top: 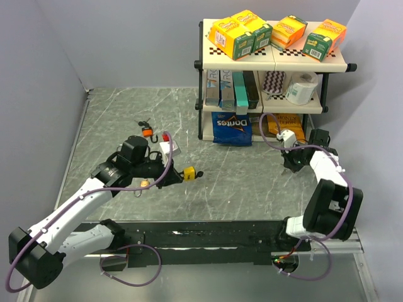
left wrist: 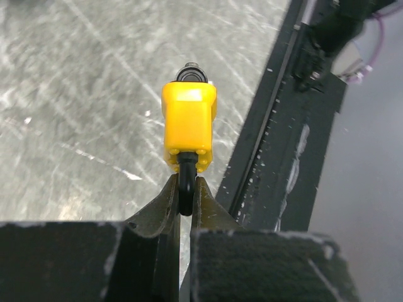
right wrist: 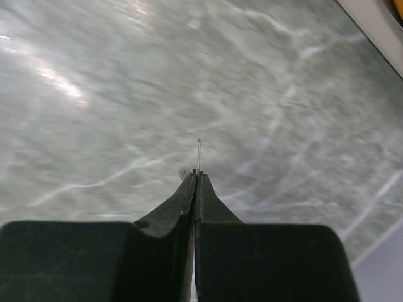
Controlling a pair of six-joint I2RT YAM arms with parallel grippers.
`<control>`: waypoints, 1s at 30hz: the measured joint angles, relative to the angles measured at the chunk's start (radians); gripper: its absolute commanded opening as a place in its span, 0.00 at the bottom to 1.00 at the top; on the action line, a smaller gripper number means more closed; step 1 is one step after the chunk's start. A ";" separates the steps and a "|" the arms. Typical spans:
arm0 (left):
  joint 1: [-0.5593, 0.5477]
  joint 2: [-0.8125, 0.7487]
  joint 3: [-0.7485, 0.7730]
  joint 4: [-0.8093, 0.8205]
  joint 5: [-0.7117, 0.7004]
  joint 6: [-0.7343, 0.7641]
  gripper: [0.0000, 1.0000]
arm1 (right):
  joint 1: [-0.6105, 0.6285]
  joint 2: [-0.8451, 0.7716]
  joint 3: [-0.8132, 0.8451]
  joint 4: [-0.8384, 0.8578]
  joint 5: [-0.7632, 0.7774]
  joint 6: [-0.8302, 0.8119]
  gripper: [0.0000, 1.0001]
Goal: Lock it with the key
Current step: Place the key at the center of the board.
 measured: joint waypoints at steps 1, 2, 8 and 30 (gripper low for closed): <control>0.000 0.000 0.000 0.002 -0.015 -0.010 0.01 | -0.010 0.018 -0.001 0.019 0.011 -0.013 0.00; 0.000 0.000 0.000 0.003 -0.040 -0.024 0.01 | -0.021 0.035 -0.001 0.036 0.020 -0.023 0.00; 0.002 -0.001 0.000 0.011 -0.122 -0.093 0.01 | -0.063 0.103 -0.002 0.112 0.067 -0.081 0.00; 0.003 -0.084 0.032 -0.040 0.121 0.037 0.01 | 0.071 -0.154 0.075 -0.135 -0.175 -0.144 0.96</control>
